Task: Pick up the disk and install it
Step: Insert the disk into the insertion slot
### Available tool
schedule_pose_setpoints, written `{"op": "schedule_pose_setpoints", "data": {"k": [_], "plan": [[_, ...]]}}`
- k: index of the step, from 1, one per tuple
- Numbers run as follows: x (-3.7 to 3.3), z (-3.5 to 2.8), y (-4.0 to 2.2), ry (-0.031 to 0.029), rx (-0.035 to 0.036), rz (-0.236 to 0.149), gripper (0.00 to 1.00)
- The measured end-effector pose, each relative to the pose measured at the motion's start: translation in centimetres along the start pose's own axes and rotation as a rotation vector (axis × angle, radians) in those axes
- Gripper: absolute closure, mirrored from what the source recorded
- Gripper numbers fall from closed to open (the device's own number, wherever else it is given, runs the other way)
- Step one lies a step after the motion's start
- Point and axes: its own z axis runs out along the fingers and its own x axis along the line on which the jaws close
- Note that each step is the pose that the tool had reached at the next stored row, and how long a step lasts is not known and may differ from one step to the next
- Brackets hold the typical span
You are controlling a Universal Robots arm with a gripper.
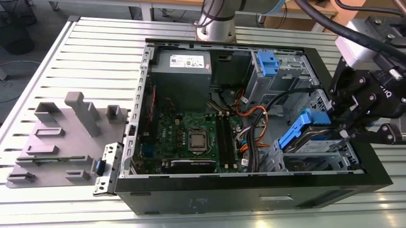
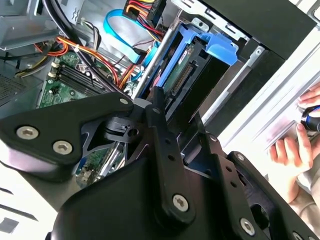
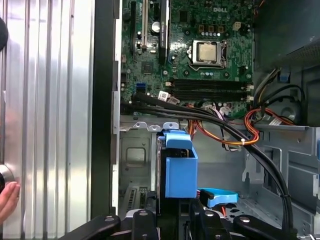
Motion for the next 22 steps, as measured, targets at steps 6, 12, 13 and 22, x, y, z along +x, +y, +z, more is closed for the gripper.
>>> {"op": "schedule_pose_setpoints", "data": {"k": [6, 12, 13, 22], "plan": [[0.18, 1.07, -0.01, 0.0000, 0.0000, 0.000, 0.65], [0.42, 2.14, -0.01, 0.0002, 0.0000, 0.000, 0.65], [0.47, 2.32, -0.02, 0.0004, 0.0000, 0.000, 0.65], [0.52, 2.60, -0.03, -0.0008, 0.0002, 0.000, 0.64]]}}
